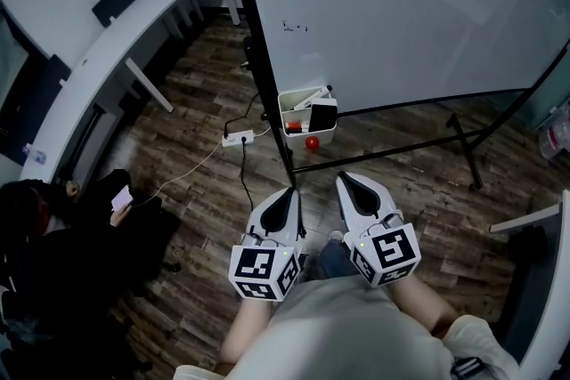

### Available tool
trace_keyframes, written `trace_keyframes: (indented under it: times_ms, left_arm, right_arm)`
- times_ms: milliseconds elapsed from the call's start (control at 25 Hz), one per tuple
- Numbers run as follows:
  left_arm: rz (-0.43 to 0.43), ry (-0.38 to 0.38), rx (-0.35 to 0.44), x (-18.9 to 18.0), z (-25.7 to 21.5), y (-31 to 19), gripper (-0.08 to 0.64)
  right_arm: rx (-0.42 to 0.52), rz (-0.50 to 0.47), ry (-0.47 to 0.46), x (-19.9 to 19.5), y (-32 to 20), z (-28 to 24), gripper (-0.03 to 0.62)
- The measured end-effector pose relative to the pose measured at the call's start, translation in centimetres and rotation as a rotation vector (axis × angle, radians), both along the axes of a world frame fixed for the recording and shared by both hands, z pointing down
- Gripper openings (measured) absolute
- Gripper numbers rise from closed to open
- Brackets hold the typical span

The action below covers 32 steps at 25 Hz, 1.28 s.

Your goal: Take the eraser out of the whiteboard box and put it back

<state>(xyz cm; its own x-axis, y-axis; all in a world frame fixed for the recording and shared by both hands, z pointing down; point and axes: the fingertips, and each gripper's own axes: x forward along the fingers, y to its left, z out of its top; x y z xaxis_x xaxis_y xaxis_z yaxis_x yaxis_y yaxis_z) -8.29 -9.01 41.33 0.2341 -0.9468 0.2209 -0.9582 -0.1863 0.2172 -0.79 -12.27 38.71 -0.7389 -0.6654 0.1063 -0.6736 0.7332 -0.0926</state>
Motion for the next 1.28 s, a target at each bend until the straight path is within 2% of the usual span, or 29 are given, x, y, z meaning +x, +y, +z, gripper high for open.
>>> trace_keyframes:
  times_ms: [800, 1280]
  left_arm:
    - [0.025, 0.015, -0.006, 2.9, 0.6, 7.8, 0.005]
    - [0.052, 0.017, -0.004, 3.6, 0.9, 9.9, 0.005]
  right_arm:
    - [-0.019, 0.0, 0.003, 2.6, 8.5, 0.8, 0.005]
    - [-0.022, 0.02, 0.0, 3.2, 11.0, 1.4, 0.005]
